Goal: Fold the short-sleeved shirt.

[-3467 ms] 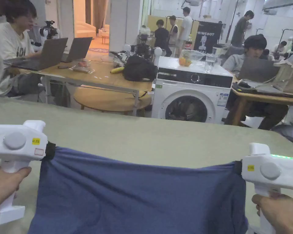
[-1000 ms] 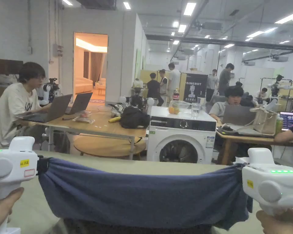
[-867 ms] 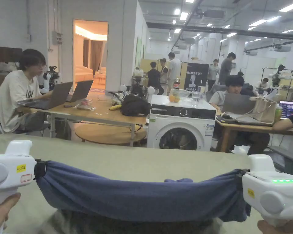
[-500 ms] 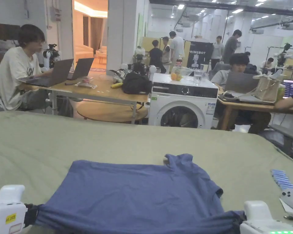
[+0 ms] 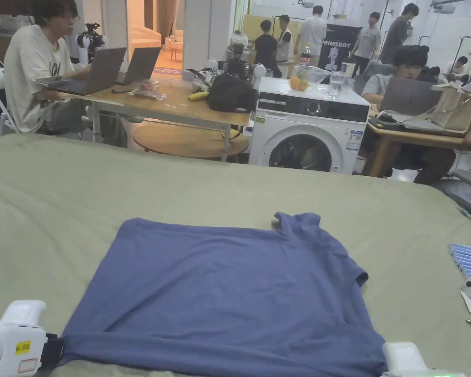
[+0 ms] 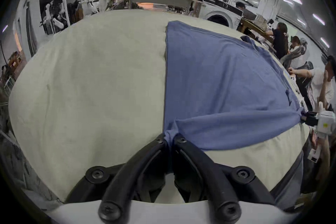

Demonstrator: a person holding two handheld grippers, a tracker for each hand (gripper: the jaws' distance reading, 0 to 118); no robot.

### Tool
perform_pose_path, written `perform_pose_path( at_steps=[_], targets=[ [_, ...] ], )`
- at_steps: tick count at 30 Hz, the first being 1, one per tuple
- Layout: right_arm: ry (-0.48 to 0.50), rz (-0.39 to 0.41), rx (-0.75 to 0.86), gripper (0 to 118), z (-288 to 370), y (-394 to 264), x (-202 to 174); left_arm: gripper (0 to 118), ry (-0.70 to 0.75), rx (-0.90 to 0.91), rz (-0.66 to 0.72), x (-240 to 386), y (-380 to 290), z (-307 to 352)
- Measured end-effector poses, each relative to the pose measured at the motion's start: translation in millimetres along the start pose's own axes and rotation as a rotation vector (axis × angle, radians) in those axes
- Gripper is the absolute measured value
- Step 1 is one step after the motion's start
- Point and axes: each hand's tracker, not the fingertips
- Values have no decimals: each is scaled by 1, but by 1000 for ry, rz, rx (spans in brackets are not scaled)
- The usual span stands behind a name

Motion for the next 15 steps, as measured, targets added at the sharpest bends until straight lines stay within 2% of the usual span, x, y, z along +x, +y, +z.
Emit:
perform_pose_path(
  at_steps=[1,2,4,8,10,15],
  targets=[
    [-5,4,8,7,3,3,-4,8,8,-4,-3,1,4,4],
    [-6,-4,20,19,7,5,-5,17,16,7,0,0,4,7],
    [1,-47,61,48,15,13,-5,37,5,94,45,0,6,19],
    [13,-131,147,51,34,26,-10,39,12,263,40,10,10,41],
    [-22,-161,224,51,47,32,-15,38,13,349,0,20,11,51],
    [-28,-194,463,51,70,48,-32,38,30,517,-85,55,16,69]
  ],
)
